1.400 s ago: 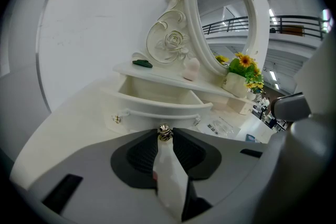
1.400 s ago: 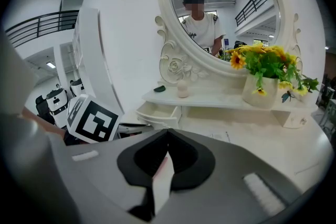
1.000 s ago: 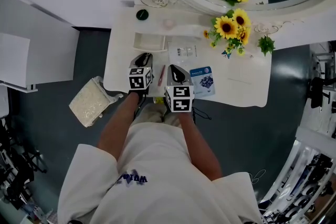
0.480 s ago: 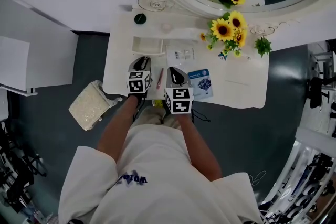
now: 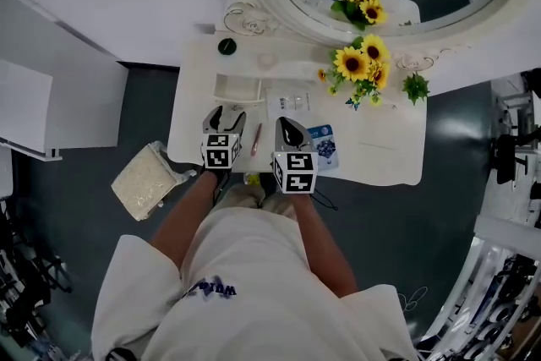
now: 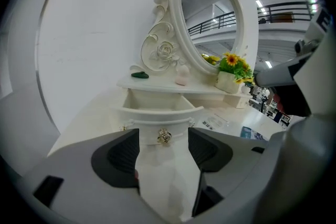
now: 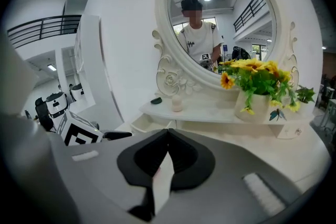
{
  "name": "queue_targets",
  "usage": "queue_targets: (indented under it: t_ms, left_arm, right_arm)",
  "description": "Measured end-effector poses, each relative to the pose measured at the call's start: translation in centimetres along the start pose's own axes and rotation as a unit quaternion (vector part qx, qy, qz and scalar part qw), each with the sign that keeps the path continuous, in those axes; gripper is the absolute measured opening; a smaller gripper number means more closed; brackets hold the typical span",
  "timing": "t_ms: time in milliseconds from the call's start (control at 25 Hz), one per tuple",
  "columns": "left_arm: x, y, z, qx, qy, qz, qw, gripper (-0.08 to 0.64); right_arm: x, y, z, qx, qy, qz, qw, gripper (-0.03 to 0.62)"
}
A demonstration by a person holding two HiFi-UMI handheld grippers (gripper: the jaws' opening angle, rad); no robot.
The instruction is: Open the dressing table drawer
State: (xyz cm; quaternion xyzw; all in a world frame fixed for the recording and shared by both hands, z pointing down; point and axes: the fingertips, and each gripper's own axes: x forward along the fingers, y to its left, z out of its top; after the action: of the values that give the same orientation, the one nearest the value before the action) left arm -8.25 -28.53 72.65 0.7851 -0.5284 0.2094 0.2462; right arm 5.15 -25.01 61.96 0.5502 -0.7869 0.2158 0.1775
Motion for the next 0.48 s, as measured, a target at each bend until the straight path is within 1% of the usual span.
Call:
queue_targets:
  t_ms: [120,240,280,360,440,480]
  left_arm:
    - [-2.6,-0.3,1.4,0.012,-0.015,-0.009,0.9998,0.285]
    - [-5.3,-0.9,3.1,0.017,-0.037,-0.021,0.999,0.283]
    - [-6.1,-1.1,3.5,0.013,-0.042,-0.025,0.9987,0.263]
    - [-7.9,-1.9,4.3,0.006,-0.053,-0.034,0.998,0.235]
    - [-9.5,-2.7,5.8,0.004,-0.076,-0.035,0.9965,0.217]
    - [-10.4,-3.1,6.8,0.001,-0.09,-0.035,0.9953,0.198]
  right_arm:
    - [-1.7,-0.4,1.5,0.0,-0.019,0.004,1.0,0.011]
    - [-3.6,-0.6,3.1,0.028,-0.038,0.017,0.999,0.011]
    - [-4.3,-0.5,3.6,0.037,-0.044,0.023,0.998,0.011]
    - [-5.7,-0.1,4.5,0.032,-0.054,0.035,0.997,0.011]
    - [-6.9,0.1,5.3,0.028,-0.059,0.051,0.997,0.011]
    - [-7.3,0.2,5.6,0.036,-0.059,0.061,0.996,0.011]
